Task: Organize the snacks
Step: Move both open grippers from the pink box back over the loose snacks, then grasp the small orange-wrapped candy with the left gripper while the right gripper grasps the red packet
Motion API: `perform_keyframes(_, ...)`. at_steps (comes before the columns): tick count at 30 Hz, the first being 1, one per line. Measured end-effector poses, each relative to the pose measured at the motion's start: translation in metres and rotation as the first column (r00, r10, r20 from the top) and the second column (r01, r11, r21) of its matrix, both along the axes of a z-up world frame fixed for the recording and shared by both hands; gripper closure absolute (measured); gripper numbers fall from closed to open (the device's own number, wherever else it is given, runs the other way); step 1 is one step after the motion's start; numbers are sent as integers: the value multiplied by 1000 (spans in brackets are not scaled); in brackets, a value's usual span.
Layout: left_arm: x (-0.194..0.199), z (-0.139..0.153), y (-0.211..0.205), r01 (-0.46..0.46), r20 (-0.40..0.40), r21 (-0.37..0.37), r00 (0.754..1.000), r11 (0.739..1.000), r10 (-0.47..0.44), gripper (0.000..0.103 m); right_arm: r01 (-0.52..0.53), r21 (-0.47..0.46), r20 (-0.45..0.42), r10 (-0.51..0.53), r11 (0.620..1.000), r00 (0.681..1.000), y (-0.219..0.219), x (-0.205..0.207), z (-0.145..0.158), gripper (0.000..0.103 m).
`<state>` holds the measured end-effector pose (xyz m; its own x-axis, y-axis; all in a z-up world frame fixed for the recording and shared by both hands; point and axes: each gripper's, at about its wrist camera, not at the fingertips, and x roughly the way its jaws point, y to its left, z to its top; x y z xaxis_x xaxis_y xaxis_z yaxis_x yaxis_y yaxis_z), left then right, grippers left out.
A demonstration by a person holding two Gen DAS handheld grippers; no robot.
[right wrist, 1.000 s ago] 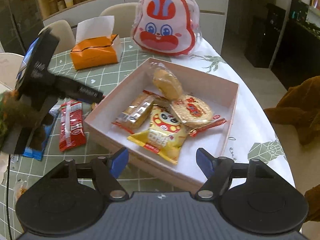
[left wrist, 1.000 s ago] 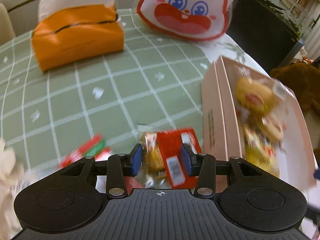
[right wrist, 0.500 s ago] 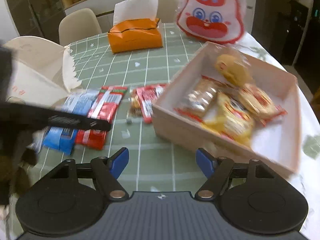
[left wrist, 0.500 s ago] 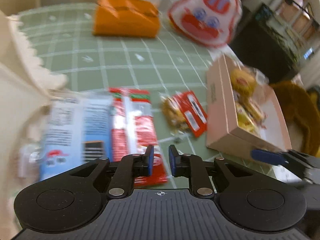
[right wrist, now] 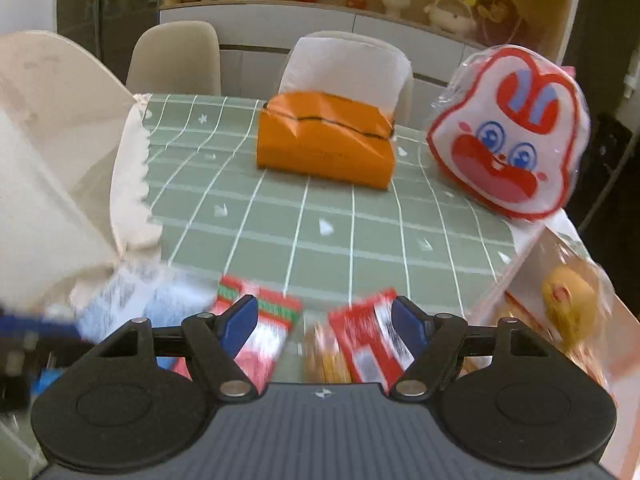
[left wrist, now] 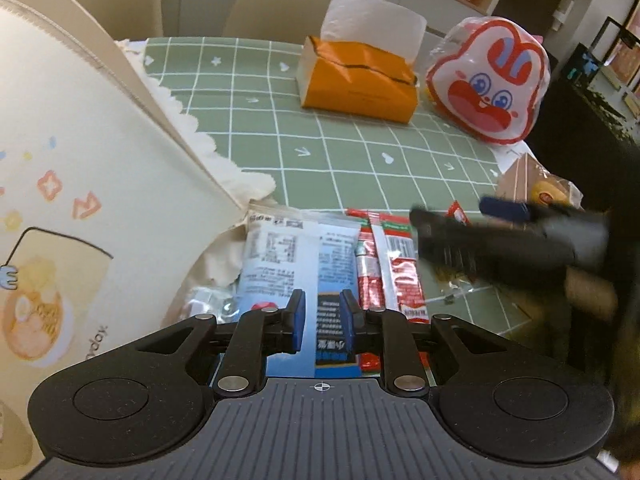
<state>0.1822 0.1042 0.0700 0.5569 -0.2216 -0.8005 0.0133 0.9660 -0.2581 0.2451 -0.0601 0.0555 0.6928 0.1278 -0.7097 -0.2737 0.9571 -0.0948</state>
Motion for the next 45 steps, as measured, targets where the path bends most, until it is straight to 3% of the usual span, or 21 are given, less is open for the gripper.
perform_keyframes(1,0,0,2,0,-3,-6,1000,1000,0,81,7,-9,-14,-7,1000,1000,1,8,1,42)
perform_keyframes(2,-1,0,3,0,-5,-11,1000,1000,0,81,18,-41,-33,-19,999,999,3,20,-2,61)
perform_keyframes(4,-1,1,5,2,-5,-12,1000,1000,-2,81,30,-132,-77,-40,991,996,9,39,-12,82)
perform_keyframes(5,-2,2,5,4,-3,-11,1000,1000,-4,81,35,-175,-90,-52,984,995,12,45,-18,85)
perform_keyframes(9,-3,4,6,12,3,-5,1000,1000,-12,81,17,-188,-152,-46,982,987,14,48,-26,86)
perform_keyframes(15,0,3,6,13,-4,-20,1000,1000,-13,81,8,-5,-245,-9,1000,969,1,0,-14,86)
perform_keyframes(21,15,1,-14,43,-9,-65,999,997,-43,81,60,153,-326,-7,986,945,-45,-51,-18,86)
perform_keyframes(24,27,0,-40,103,-9,-105,995,989,-104,81,61,201,-302,2,978,953,-70,-76,-12,85)
perform_keyframes(28,59,-7,-81,141,-31,-72,989,987,-144,81,57,201,-247,-6,978,969,-98,-106,-1,51)
perform_keyframes(29,67,-11,-90,142,-40,-49,989,989,-144,81,66,190,-236,-20,980,972,-104,-112,1,48)
perform_keyframes(34,92,-27,-126,182,-71,55,981,982,-178,79,129,200,-248,-77,971,966,-137,-126,-2,48)
perform_keyframes(37,88,-26,-141,252,-78,117,967,961,-244,77,147,198,-263,-92,969,960,-147,-130,-7,47)
perform_keyframes(42,55,-24,-140,372,-100,125,927,920,-361,73,114,236,-259,-50,965,965,-148,-134,-7,45)
perform_keyframes(43,50,-24,-135,368,-111,112,928,923,-356,70,100,246,-257,-34,964,966,-143,-130,-6,43)
perform_keyframes(45,40,-24,-119,326,-139,57,938,944,-316,75,58,259,-250,9,964,968,-132,-128,-6,42)
